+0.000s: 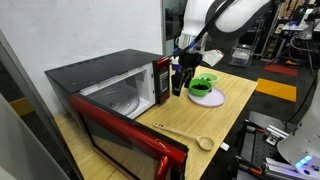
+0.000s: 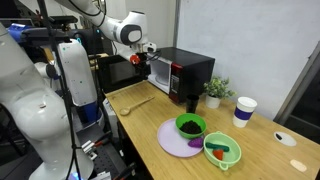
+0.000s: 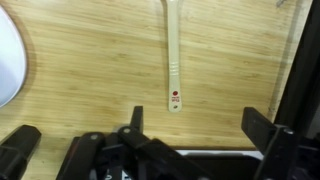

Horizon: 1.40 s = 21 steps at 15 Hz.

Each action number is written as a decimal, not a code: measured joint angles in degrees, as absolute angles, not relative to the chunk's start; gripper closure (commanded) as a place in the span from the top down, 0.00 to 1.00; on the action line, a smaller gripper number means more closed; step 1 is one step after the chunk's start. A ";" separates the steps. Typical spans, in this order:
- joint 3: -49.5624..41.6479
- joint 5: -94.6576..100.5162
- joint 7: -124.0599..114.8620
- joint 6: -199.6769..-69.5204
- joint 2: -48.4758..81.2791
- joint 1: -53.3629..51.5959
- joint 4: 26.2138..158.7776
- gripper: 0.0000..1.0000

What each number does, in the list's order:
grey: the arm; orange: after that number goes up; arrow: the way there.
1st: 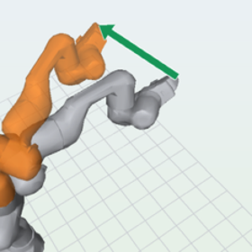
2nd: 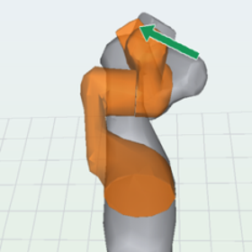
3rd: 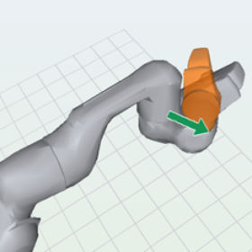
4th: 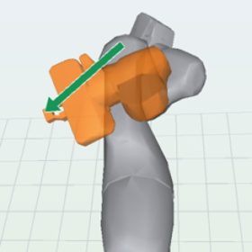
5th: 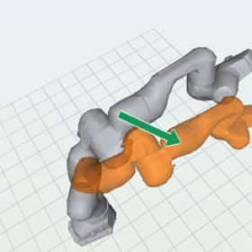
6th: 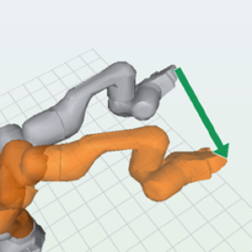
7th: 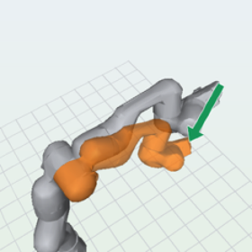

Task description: Open the microwave door, place the dark green bowl in it, then close the microwave door

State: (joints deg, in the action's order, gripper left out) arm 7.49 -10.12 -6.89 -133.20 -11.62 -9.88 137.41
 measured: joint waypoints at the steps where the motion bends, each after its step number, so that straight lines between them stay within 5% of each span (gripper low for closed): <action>1: 6.94 -9.39 -6.78 -132.98 -11.95 -9.30 137.56 1.00; 21: 6.25 -8.07 -6.78 -132.58 -13.24 -7.98 138.37 1.00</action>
